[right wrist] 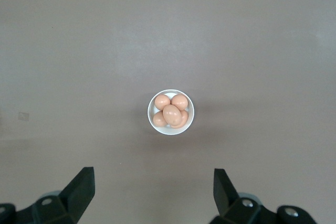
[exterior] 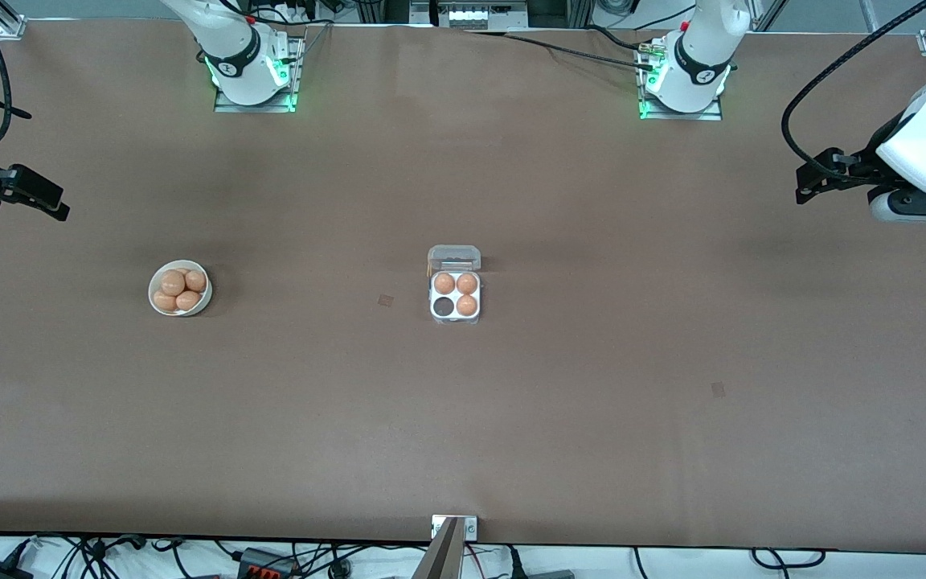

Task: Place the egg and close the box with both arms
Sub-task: 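Move the right gripper over the white bowl of eggs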

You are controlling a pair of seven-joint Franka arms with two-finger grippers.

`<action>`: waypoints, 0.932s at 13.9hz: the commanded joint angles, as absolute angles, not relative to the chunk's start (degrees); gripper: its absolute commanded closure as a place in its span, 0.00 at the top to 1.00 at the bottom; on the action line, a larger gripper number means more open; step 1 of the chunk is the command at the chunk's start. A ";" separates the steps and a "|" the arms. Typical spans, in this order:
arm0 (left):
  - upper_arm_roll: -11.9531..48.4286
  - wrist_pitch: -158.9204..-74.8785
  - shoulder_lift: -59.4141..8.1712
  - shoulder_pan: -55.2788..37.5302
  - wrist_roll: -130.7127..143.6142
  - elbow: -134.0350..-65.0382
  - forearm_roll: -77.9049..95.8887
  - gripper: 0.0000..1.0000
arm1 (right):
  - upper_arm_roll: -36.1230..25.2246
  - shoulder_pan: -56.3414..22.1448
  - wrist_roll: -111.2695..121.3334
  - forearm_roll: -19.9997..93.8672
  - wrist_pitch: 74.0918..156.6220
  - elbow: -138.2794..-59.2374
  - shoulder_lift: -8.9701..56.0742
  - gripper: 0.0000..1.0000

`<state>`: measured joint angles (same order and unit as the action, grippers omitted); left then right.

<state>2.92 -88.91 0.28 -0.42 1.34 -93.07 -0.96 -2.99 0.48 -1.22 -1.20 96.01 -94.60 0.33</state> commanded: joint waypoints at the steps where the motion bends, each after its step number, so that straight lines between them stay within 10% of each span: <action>1: 2.99 -87.63 -0.09 -0.18 0.18 -91.58 -0.79 1.00 | -2.81 0.44 -0.44 -1.76 94.75 -95.10 -0.61 1.00; 13: 3.08 -87.63 -0.09 -0.26 0.18 -91.49 -0.79 1.00 | -2.90 0.96 -0.71 -0.88 96.42 -94.75 7.55 1.00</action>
